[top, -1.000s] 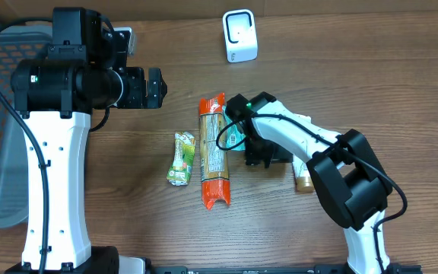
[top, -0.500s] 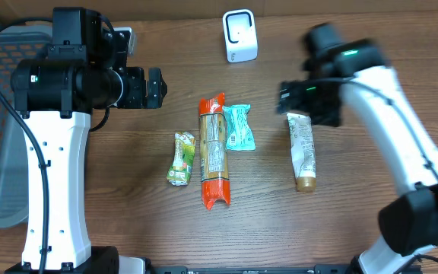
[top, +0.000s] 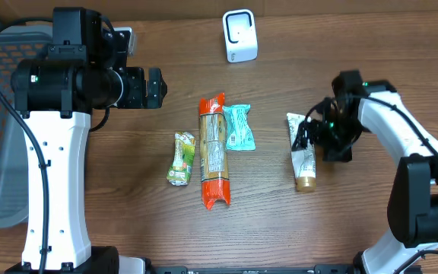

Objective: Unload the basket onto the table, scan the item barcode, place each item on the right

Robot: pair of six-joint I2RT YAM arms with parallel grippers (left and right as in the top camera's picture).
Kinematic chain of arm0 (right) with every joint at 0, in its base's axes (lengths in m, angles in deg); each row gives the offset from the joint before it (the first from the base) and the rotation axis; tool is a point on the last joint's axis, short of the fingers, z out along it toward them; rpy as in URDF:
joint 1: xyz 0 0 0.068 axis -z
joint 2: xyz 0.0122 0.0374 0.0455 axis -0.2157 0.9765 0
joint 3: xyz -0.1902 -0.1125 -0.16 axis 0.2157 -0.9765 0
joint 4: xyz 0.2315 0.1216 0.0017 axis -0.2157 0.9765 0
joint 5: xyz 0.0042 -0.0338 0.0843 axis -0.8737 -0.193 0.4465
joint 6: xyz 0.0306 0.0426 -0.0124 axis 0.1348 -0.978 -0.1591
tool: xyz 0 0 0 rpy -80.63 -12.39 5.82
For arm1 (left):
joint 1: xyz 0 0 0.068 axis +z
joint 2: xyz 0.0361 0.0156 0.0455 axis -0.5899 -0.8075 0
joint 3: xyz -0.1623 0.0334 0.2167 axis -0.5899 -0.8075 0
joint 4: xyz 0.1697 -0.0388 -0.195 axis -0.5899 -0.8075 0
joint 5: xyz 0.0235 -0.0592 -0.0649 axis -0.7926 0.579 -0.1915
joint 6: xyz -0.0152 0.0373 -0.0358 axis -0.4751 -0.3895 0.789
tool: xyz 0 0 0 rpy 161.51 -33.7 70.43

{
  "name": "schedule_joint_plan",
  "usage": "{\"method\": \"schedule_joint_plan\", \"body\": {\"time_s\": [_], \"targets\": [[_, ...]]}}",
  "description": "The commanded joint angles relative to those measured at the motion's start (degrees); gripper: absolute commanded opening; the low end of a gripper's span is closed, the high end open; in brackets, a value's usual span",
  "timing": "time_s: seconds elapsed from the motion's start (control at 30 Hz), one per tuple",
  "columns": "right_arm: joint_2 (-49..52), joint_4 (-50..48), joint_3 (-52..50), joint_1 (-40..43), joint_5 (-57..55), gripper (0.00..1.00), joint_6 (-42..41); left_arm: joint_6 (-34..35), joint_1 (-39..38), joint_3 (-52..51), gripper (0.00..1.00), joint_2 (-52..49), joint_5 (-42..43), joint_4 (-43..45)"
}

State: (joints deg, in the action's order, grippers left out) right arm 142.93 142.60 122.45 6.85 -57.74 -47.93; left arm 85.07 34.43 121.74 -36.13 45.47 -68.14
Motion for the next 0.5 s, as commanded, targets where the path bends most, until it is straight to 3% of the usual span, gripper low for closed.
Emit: {"method": "schedule_joint_plan", "body": {"time_s": [0.0, 0.23, 0.47], "targets": [[-0.17, -1.92, -1.29, 0.33, -0.07, 0.85, 1.25, -1.29, 0.20, -0.02, 0.99, 0.02, -0.17, 0.20], [-0.31, 2.10, 4.42, -1.29, 0.81, 0.75, 1.07, -1.29, 0.20, -0.02, 1.00, 0.02, -0.20, 0.22], [-0.55, 5.01, 8.31, -8.74, 4.17, 0.76, 0.66, -1.29, 0.20, -0.02, 1.00, 0.02, -0.17, 0.22]]}}
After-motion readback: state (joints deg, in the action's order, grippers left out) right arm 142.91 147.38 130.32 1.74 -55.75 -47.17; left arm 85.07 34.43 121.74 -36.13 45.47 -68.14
